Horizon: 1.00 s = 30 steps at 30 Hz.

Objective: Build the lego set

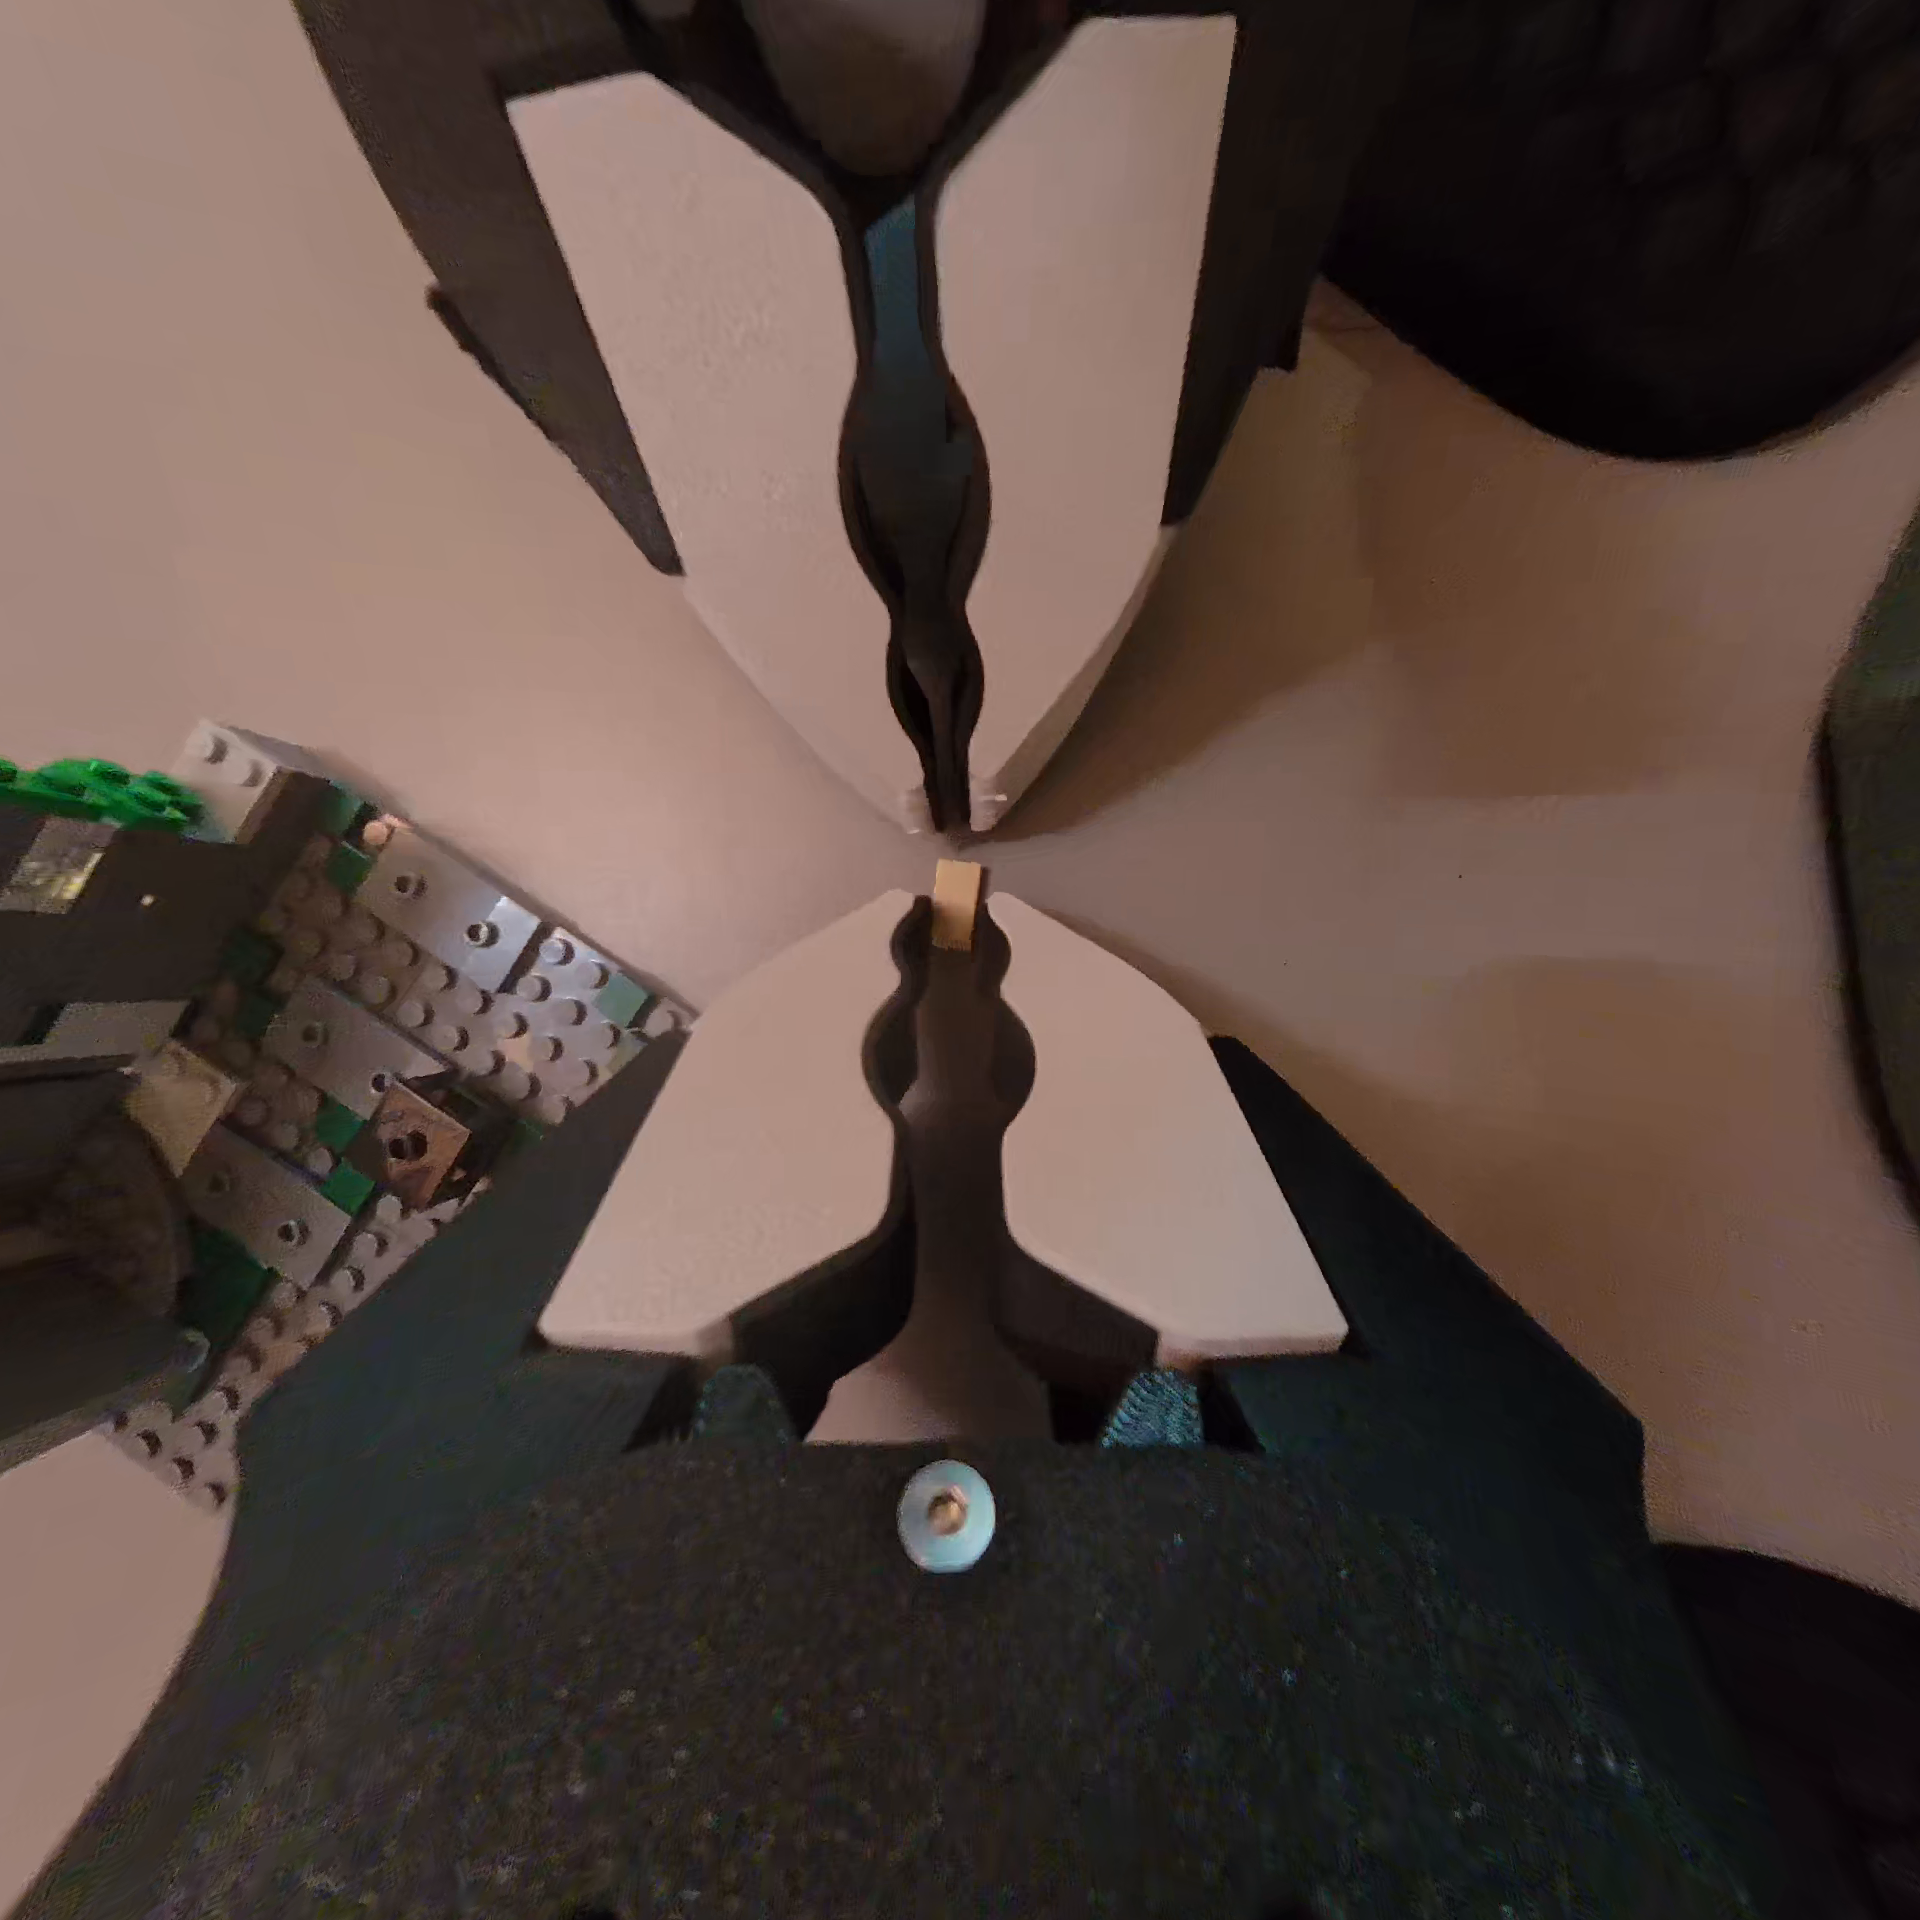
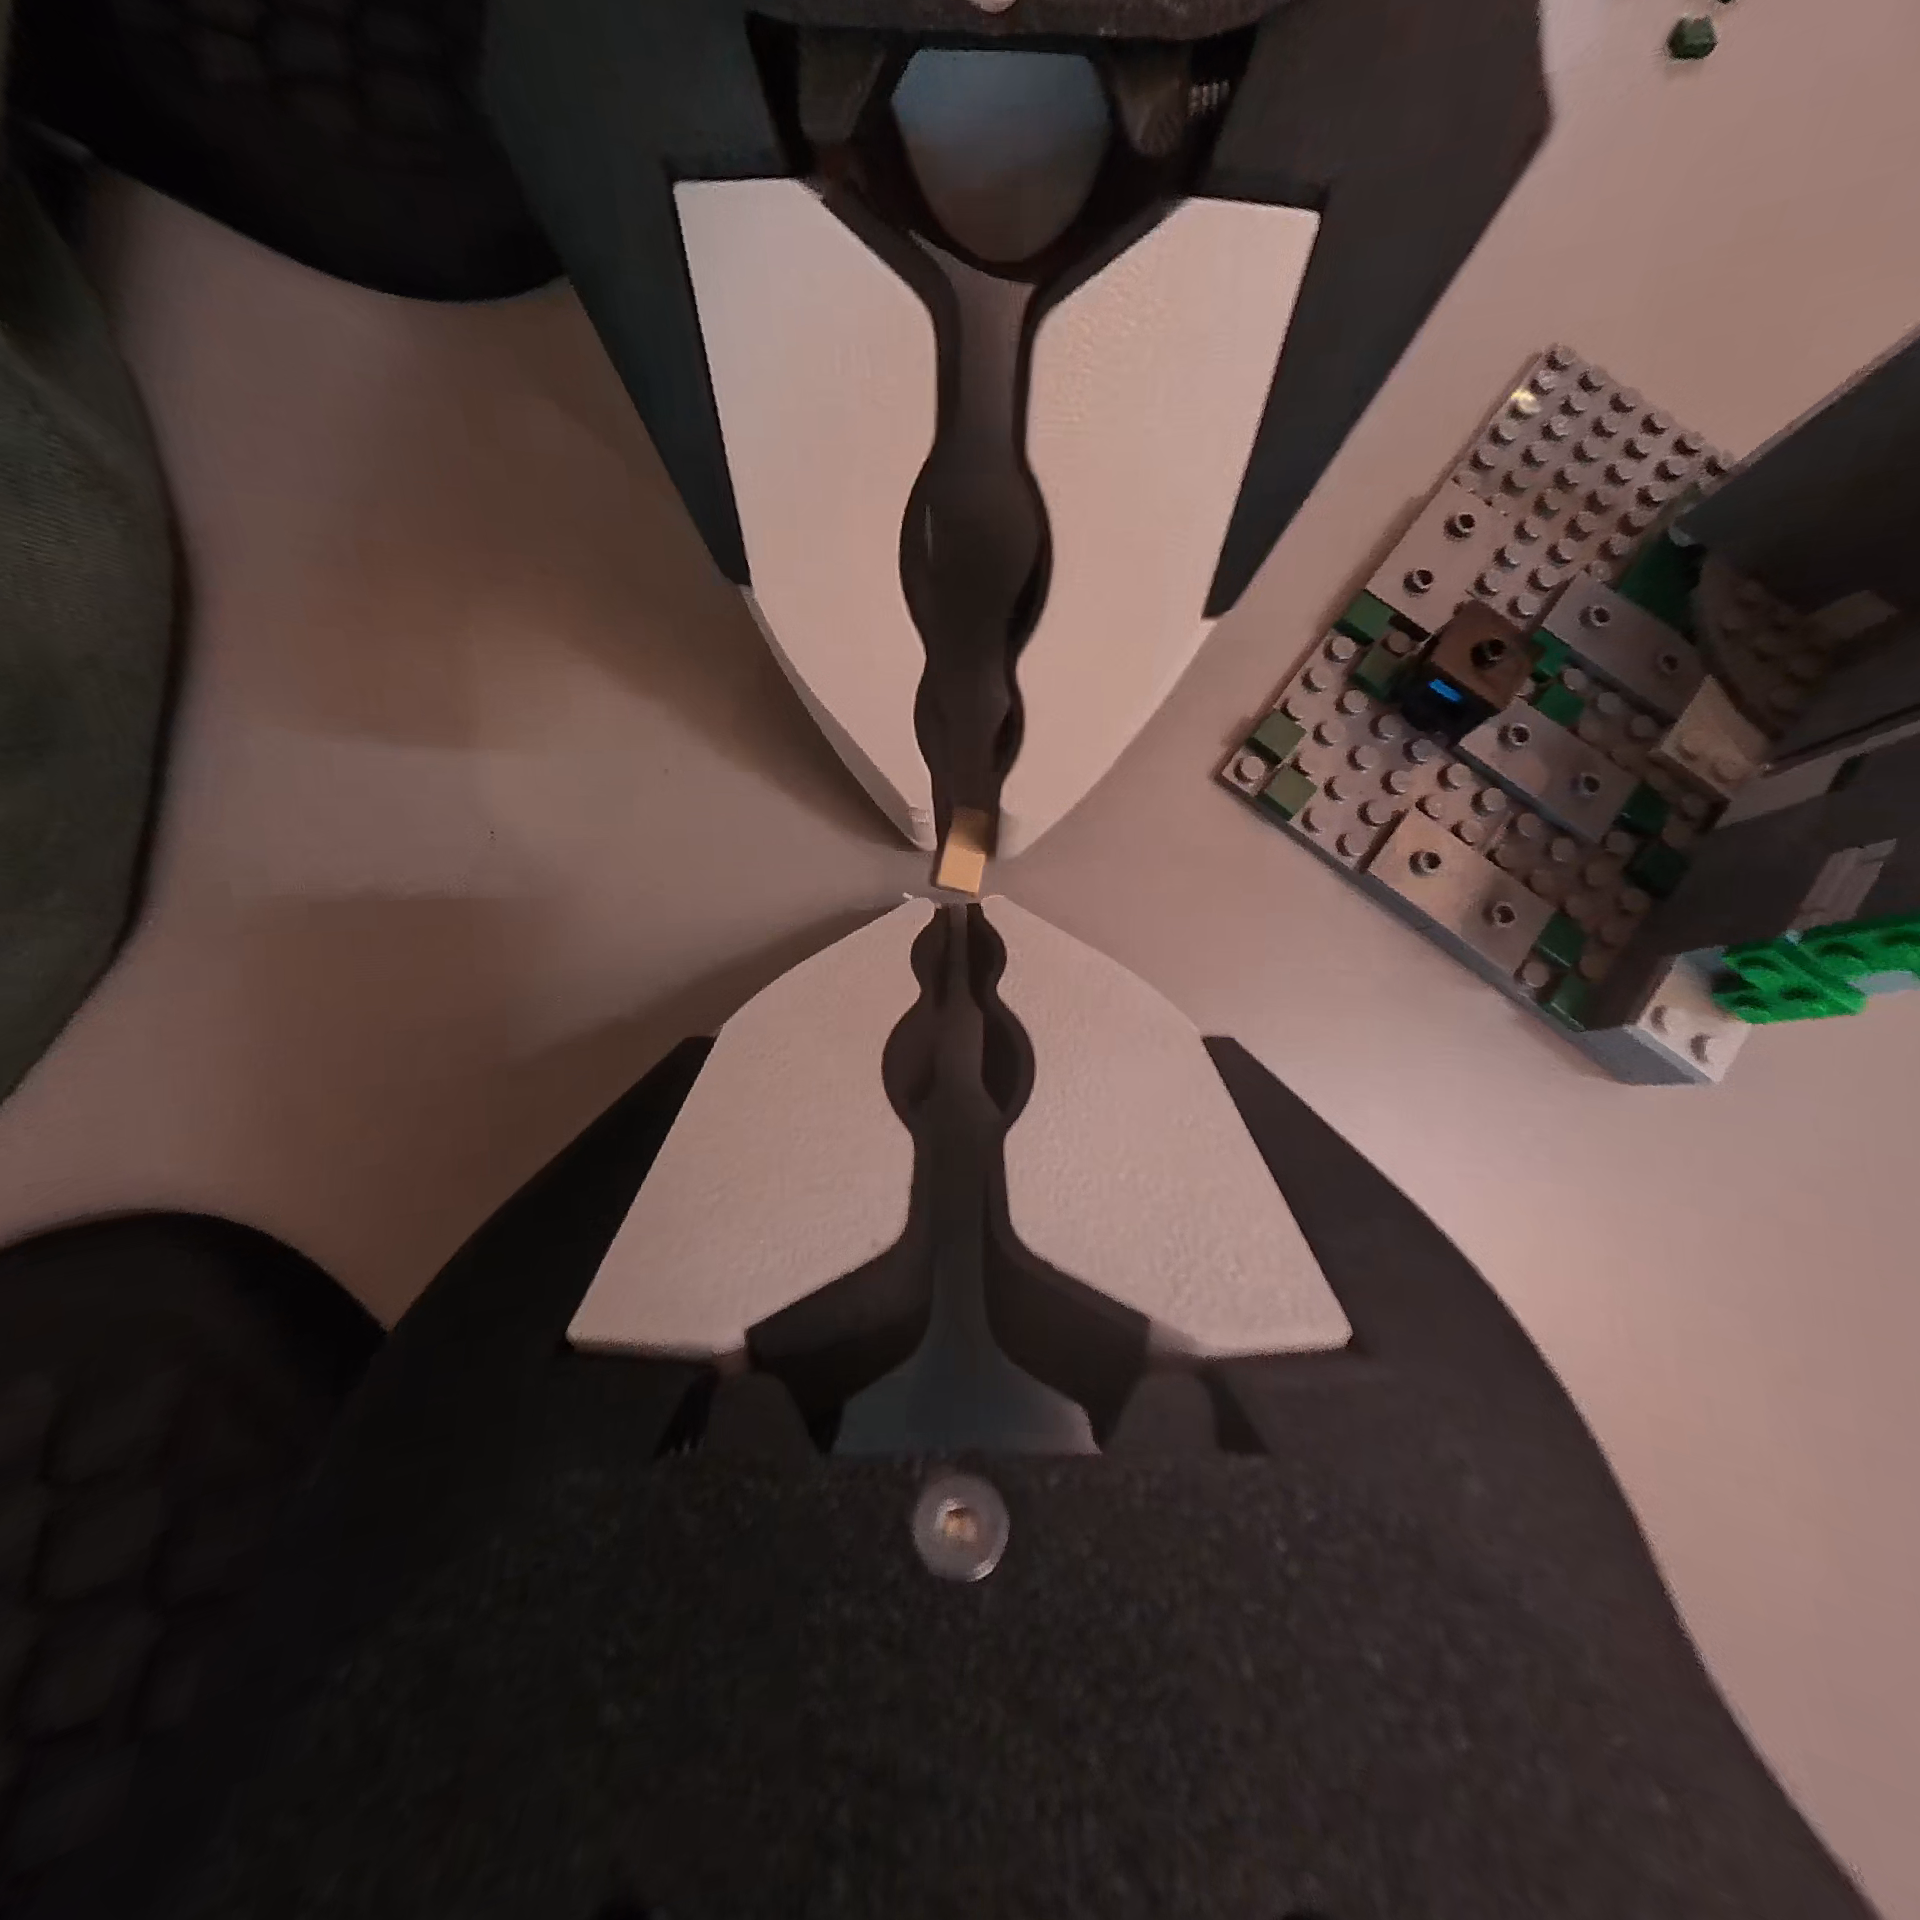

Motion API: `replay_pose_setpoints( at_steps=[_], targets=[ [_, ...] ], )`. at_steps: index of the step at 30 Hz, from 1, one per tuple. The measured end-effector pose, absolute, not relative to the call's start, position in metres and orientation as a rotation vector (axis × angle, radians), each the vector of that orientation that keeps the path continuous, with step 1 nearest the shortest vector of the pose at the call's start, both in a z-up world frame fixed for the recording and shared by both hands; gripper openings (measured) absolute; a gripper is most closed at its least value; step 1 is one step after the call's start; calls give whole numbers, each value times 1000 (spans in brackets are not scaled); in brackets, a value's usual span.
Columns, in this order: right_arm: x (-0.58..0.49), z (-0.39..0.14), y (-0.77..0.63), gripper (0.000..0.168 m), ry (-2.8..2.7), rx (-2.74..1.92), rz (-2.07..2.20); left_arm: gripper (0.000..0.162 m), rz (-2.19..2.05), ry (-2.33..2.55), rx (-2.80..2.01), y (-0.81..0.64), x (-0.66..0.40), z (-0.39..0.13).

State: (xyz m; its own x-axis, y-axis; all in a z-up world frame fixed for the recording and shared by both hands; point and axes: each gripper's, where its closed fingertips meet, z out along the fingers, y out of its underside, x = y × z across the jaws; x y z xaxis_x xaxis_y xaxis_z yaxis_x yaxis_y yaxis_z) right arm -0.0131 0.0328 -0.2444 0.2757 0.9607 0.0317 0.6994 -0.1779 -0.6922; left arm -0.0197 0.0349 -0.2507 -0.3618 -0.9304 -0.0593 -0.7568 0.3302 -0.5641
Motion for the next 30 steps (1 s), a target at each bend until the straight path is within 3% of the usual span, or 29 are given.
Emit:
replay_pose_setpoints(
  at_steps=[7, 8, 17, 20, 23, 30],
  targets=[
    [7, -230, 45, 2, -1313, -1907, 658, 6, -602, 2196, -1520, 40, -21, -248],
    [12, -228, 49, 2, -1289, -1903, 652, 0, -622, 2165, -1538, 41, -21, -244],
    [40, -222, 66, 4, -1145, -1886, 617, 0, -631, 2008, -1641, 73, -19, -204],
    [40, -224, 65, 4, -1157, -1887, 608, 0, -616, 2083, -1616, 66, -21, -211],
    [39, -227, 63, 4, -1175, -1891, 603, 14, -576, 2188, -1584, 59, -22, -226],
    [36, -233, 60, 4, -1203, -1902, 599, 18, -495, 2354, -1494, 59, -22, -249]
  ],
)
